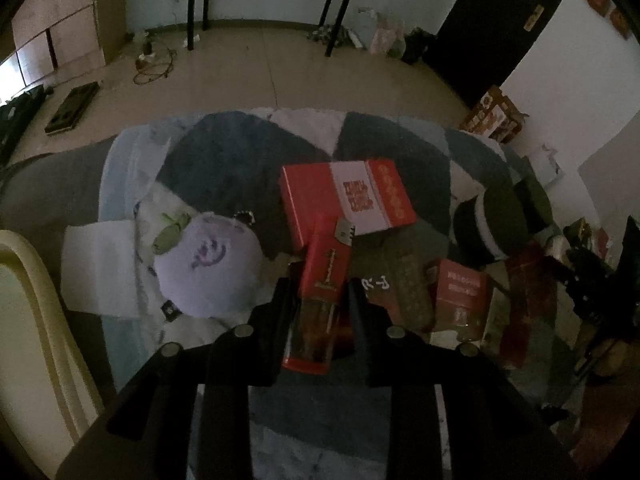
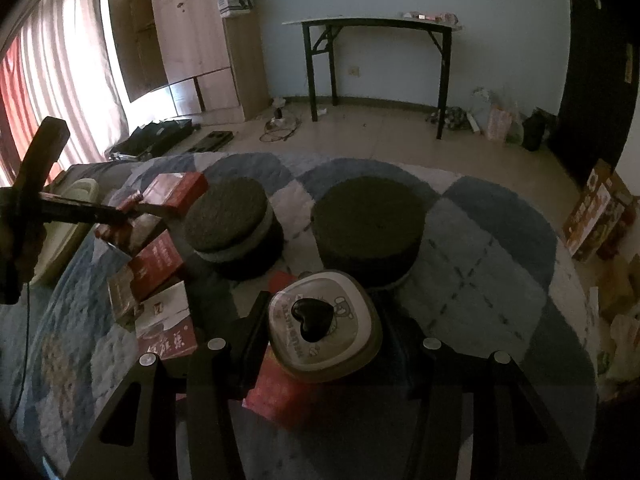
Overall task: Organize rigid objects
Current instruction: 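Close the left gripper on the red lighter while the right grips the white container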
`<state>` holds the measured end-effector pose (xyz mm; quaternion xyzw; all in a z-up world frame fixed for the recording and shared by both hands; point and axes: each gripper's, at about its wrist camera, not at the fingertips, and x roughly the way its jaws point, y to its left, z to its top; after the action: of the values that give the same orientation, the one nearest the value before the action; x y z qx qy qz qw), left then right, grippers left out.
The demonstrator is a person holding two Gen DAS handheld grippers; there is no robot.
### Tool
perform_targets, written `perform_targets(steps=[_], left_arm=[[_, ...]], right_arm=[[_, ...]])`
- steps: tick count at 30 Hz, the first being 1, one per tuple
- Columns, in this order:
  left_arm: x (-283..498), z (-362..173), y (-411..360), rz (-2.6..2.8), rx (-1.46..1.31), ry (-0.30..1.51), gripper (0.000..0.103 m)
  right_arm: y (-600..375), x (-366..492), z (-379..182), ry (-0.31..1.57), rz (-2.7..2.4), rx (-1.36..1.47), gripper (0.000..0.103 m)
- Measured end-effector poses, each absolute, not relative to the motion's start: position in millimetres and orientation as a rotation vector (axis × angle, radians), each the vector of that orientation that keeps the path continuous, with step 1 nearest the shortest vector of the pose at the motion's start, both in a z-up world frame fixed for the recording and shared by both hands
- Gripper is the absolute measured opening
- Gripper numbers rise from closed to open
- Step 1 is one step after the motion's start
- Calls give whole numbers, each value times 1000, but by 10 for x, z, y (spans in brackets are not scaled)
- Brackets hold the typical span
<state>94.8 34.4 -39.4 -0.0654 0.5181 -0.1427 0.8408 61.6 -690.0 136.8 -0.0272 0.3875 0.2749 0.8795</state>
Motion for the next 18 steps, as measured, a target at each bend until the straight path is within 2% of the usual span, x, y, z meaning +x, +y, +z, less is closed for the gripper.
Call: perform_targets(steps=[5,9,18], left_arm=[[899,-294,358,-314,-137,1084,29],[864,-459,296,-303,-112,1123,20],[834,-493,313,-315,-99,1100,15]], right_arm=[[-6895,557,1442,803,576,-53,50],[-6883,518,1476,811,588,-52,50],[-6847,455,1541,811,605,-66,50]])
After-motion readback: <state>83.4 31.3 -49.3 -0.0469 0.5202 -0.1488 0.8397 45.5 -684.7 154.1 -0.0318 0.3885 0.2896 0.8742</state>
